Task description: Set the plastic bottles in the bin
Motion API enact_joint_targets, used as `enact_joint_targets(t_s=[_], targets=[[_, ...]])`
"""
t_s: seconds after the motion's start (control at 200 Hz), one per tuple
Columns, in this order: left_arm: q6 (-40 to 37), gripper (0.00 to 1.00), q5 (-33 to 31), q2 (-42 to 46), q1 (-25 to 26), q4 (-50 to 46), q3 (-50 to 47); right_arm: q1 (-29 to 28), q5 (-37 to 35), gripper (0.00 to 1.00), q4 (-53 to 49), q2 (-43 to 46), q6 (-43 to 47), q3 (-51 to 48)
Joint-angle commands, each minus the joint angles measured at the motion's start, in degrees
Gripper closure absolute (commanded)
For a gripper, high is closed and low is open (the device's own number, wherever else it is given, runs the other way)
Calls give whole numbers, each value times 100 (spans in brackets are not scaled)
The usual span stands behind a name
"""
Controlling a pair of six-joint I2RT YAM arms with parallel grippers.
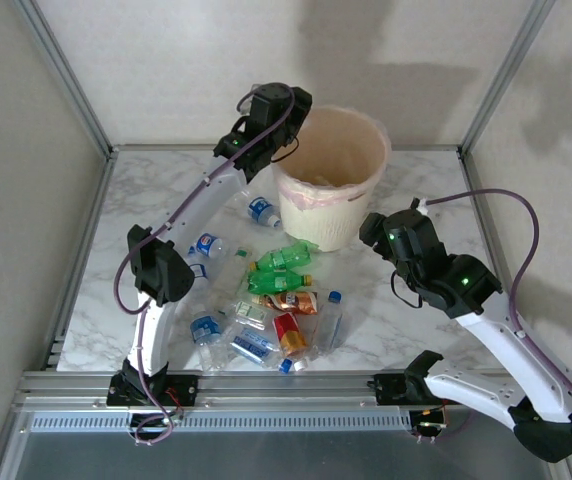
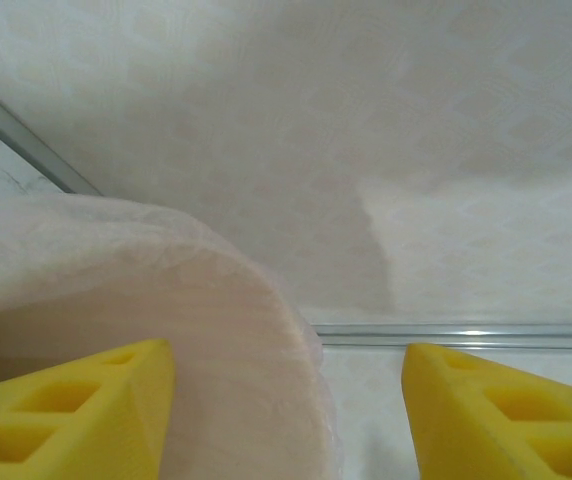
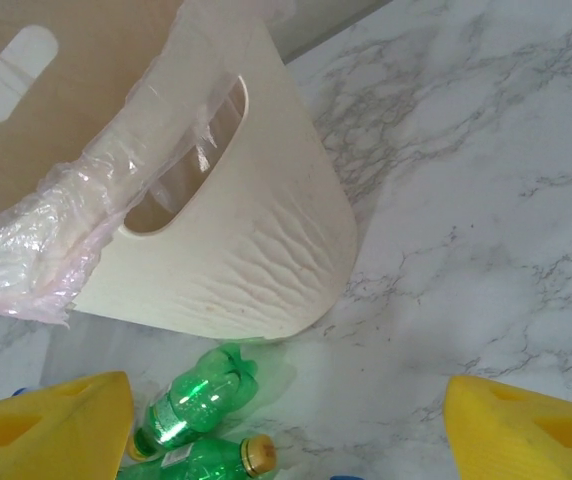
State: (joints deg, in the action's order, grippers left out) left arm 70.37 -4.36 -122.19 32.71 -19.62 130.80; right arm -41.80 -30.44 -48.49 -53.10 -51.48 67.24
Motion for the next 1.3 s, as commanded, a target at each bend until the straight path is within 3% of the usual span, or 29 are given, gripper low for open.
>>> enact_joint_targets(t_s=[0.0, 0.135, 0.285, 0.406, 0.511, 0.681, 0.796, 0.881, 1.162, 1.297], targets=[[-186, 38, -257, 446, 16, -134, 260, 32, -164, 18, -99, -31, -11, 216], [-711, 38, -436, 784, 16, -280, 266, 32, -110, 17, -93, -59, 28, 206], [-1817, 39, -868, 1421, 9, -559, 12, 32, 207, 16, 12, -196, 124, 109], [-2731, 34, -1454, 2342, -14, -619, -901, 2, 578, 17, 33, -330, 161, -17], [-3141, 30, -1735, 3447, -141, -385, -2287, -182, 774, 18, 40, -319, -27, -272], [-3122, 19, -1626, 4999, -636, -53, -4434, -986, 691, 19, 58, -200, -827, -1038], [-2948, 15, -836, 5653, -1082, 189, -5508, -1544, 750, 17, 239, -249, -1364, -1587], [-2742, 20, -439, 5798, -1307, 138, -5923, -1759, 974, 10, 508, -392, -1472, -2000], [-2420, 23, -114, 5777, -1400, 159, -6604, -2032, 1334, 6, 911, -551, -1756, -2681], [-2249, 30, 181, 5951, -1403, 392, -7045, -2097, 1505, 6, 957, -876, -1868, -2708]])
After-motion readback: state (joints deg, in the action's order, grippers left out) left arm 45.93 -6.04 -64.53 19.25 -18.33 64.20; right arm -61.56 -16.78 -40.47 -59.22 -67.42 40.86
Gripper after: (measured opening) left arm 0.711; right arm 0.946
